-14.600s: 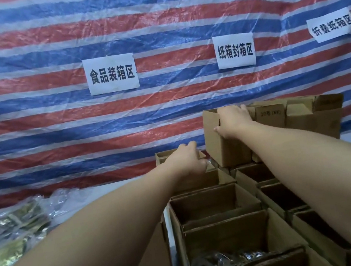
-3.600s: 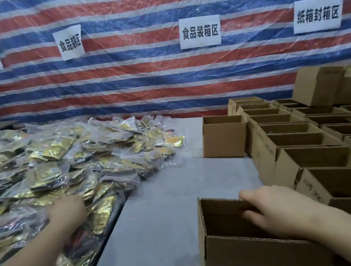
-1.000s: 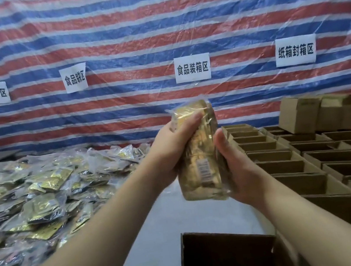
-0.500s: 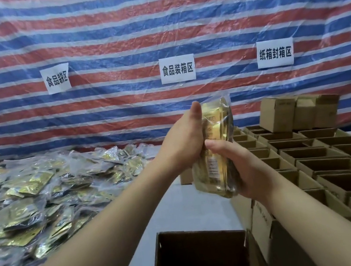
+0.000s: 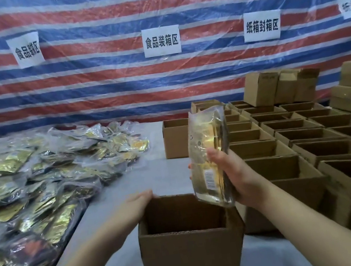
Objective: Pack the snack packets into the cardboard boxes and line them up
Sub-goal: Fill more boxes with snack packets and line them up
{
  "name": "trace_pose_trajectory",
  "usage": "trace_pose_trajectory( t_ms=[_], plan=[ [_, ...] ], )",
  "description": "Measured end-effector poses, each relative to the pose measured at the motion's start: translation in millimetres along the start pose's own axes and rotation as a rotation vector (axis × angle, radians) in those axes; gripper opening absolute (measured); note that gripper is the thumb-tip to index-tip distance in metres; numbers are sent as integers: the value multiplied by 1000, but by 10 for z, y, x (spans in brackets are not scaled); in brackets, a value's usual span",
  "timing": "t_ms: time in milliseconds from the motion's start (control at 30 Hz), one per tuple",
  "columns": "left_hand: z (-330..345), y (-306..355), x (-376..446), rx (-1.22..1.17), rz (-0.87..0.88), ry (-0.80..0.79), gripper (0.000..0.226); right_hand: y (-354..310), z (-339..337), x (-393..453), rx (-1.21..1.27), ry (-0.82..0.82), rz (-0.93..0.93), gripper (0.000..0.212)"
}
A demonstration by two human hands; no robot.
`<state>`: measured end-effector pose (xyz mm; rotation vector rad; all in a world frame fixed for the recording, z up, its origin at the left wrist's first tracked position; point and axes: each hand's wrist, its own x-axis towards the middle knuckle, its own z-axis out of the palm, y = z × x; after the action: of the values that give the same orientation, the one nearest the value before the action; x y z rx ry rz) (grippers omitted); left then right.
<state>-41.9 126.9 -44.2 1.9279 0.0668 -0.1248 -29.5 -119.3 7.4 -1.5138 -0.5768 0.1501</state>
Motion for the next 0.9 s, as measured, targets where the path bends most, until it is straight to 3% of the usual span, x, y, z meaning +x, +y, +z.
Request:
trace_pose_trajectory(
  t_ms=[67,100,200,367,633,900],
  plan=[
    [47,-24,7,-48,-10,41,38,33,27,-40,-138,-76,10,50],
    [58,-38,18,-53,-12,59,39,40,43,-51,-217,-104,25,46],
    [72,-65,74,-59,-3,87,30,40,35,-22,-413,-209,125,57],
    [71,-68,53,-114,21,73,34,-39,102,138,-776,-496,361,35],
    [109,-68,30,-82,73,34,42,316,532,330,-1207,-885,670,40],
    [119,-86,65,0,105,37,42,442,550,244,-1131,-840,712,47]
  ],
)
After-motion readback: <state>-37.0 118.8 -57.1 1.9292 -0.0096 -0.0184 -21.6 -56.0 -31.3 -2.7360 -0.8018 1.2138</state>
